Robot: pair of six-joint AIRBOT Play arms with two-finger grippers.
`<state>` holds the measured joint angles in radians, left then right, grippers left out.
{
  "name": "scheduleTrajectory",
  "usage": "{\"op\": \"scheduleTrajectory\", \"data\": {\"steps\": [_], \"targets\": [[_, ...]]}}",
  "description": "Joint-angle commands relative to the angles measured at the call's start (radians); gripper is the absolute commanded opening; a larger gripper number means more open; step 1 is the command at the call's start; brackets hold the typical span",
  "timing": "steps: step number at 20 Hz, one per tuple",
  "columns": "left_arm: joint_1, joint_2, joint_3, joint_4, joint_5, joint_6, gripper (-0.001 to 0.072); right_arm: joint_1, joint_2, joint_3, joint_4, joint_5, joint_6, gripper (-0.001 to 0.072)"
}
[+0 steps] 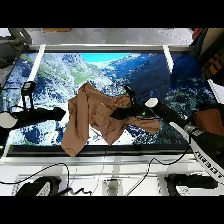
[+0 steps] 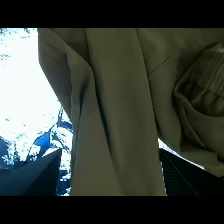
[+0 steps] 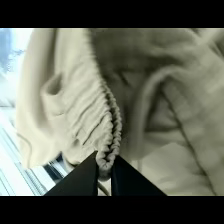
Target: Fold the clothes and pants, and hang the long-sleeved shirts on hangers.
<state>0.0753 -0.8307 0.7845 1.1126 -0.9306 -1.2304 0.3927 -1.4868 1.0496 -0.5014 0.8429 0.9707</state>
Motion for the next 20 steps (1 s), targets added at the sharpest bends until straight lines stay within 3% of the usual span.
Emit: {"op": "scheduleTrajectory", "data": {"steps": [1, 2, 6, 10, 14, 16, 18, 20], "targets": [[0.001, 0.000, 0.000, 0.001, -0.099, 0.000, 0.0629, 0.001, 0.010, 0.032, 0.056, 0.004, -0.093, 0.0038], [0.001, 0.000, 0.000, 0.002, -0.167, 0.000, 0.0513, 0.001, 0.010, 0.045, 0.058, 0.006, -0.093, 0.0038], [0.001, 0.017, -0.066, -0.009, -0.385, -0.012, 0.0496, 0.001, 0.010, 0.074, 0.057, 0.006, -0.093, 0.0038], [0.001, 0.125, -0.248, -0.022, -0.387, -0.072, 0.0497, 0.001, 0.010, 0.074, 0.053, 0.008, -0.093, 0.0038], [0.001, 0.161, -0.382, -0.022, -0.373, -0.223, 0.0496, 0.001, 0.010, 0.074, 0.053, 0.008, -0.093, 0.0038], [0.001, 0.161, -0.433, -0.021, -0.369, -0.226, 0.0497, 0.001, 0.010, 0.074, 0.053, 0.008, -0.093, 0.0038], [0.001, 0.158, -0.450, -0.022, -0.330, -0.243, 0.0496, 0.001, 0.009, 0.074, 0.053, 0.003, -0.093, 0.0038], [0.001, 0.144, -0.450, -0.023, -0.270, -0.325, 0.0496, 0.001, 0.009, 0.074, 0.053, -0.004, -0.093, 0.0038]]}}
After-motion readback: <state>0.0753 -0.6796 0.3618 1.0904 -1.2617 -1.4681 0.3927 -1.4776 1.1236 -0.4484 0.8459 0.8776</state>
